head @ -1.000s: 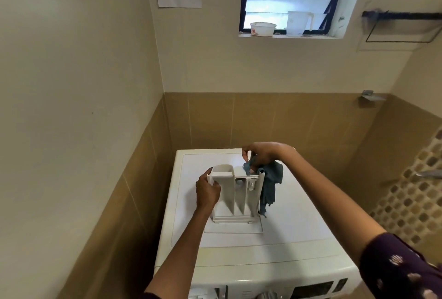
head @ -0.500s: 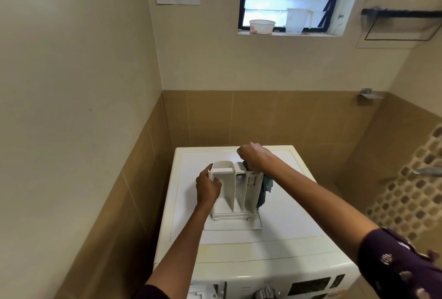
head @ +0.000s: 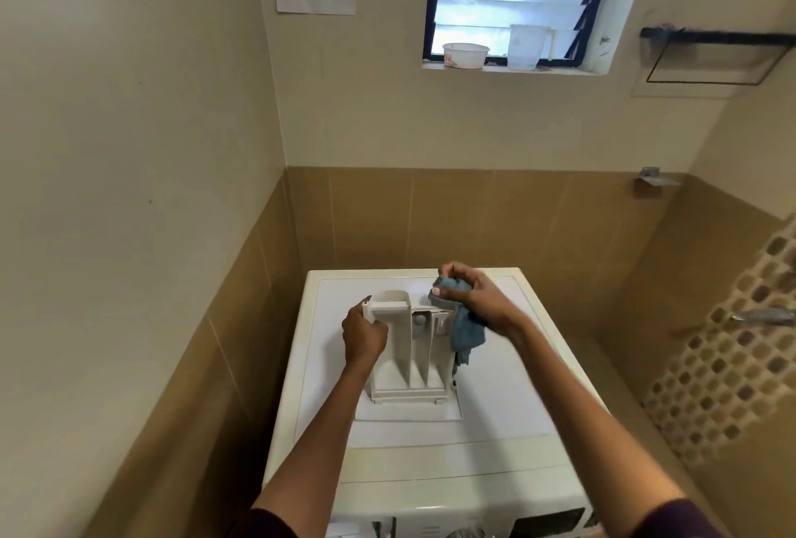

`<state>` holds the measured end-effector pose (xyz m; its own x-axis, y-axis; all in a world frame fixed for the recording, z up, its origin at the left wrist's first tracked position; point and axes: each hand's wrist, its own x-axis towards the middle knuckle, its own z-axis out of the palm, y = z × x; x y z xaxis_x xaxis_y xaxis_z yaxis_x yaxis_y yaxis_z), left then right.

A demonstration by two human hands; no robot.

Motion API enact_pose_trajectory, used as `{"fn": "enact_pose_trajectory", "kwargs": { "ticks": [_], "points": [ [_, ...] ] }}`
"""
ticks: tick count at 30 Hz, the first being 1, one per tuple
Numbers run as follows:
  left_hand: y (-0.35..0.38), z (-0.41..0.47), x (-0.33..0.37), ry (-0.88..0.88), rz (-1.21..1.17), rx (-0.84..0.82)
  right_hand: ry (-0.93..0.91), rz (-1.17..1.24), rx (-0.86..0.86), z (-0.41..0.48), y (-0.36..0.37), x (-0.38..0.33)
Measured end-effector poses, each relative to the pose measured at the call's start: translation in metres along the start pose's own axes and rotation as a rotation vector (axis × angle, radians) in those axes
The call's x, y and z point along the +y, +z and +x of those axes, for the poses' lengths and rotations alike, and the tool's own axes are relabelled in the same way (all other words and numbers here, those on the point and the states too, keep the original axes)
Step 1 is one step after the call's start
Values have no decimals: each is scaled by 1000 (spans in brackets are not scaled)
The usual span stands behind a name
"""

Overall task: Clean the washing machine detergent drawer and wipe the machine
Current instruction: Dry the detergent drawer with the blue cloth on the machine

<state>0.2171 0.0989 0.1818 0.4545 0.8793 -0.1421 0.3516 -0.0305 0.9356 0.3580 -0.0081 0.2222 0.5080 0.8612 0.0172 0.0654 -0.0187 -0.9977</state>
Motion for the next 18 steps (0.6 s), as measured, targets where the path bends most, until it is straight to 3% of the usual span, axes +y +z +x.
{"fn": "enact_pose_trajectory", "kwargs": {
  "ticks": [3, 5, 11, 13, 16, 18],
  "points": [
    [2, 2, -1, -35, -22, 18, -26, 292, 310, -4, 15, 47],
    [2, 4, -2, -56, -40, 21, 8, 317, 450, -8, 21, 79],
    [0, 10, 0, -73, -26, 21, 128, 86, 584, -36, 21, 137],
    [3, 13, 3, -80, -23, 26, 134, 127, 677, -31, 15, 130],
    [7, 19, 10, -93, -59, 77, 20, 317, 768, -19, 11, 96],
    [8, 21, 14, -127, -75, 100, -82, 315, 771, -13, 11, 69]
  ]
}}
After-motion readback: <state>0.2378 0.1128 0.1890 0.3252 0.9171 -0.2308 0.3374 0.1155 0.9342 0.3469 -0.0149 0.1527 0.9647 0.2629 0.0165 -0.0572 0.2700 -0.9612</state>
